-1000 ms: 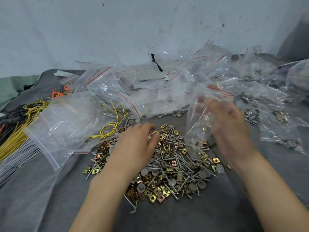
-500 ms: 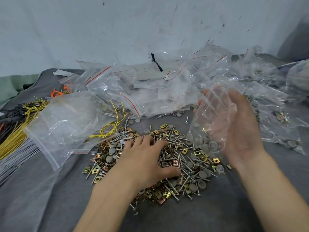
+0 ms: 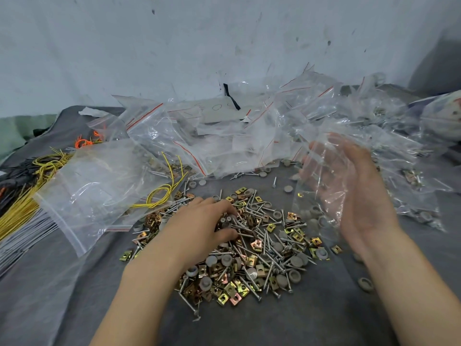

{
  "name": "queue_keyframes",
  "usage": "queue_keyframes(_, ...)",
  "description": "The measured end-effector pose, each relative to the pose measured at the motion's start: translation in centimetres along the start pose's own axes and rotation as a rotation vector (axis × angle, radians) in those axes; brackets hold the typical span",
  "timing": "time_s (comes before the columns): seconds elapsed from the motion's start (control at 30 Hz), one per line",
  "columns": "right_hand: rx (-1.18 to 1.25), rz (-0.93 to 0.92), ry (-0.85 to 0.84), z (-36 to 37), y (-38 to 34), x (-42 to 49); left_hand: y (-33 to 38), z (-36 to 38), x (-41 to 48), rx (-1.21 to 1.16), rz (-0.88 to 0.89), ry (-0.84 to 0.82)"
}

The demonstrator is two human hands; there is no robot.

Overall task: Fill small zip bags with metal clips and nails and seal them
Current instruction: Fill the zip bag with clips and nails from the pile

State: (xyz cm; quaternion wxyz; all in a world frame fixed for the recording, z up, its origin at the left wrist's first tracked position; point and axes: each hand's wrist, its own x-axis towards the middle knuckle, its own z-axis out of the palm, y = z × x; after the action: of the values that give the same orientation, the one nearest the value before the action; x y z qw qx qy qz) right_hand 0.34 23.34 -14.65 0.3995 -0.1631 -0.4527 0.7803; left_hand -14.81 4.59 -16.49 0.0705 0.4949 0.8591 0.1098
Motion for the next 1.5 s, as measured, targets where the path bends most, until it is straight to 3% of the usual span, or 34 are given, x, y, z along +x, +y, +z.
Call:
queue_keyframes(0.23,0.012,-0.005,-0.029,0.0,-0.1,0.2,-0.5,0.4,-0.1,-0.068,0.055,0.075)
queue_keyframes(0.57,-0.029,-0.008,-0.034,1.0,0.5,0.0,-1.0,0.5,0.0,-0.356,0.023,0.217)
queue_keyframes(0.93,-0.060,0.001,-0.106,1.1,0.9,-0.1,-1.2,0.1,-0.2,-0.441,-0.015,0.194)
queue_keyframes(1.17,-0.058,-0.010,-0.111,0.9,0.9,-0.2,-1.5,0.3,-0.1,-0.617,-0.053,0.162)
queue_keyframes(1.5,-0.207,-0.057,-0.117,0.6,0.9,0.0,-1.2,-0.3,-0.1,-0.740,-0.033,0.165)
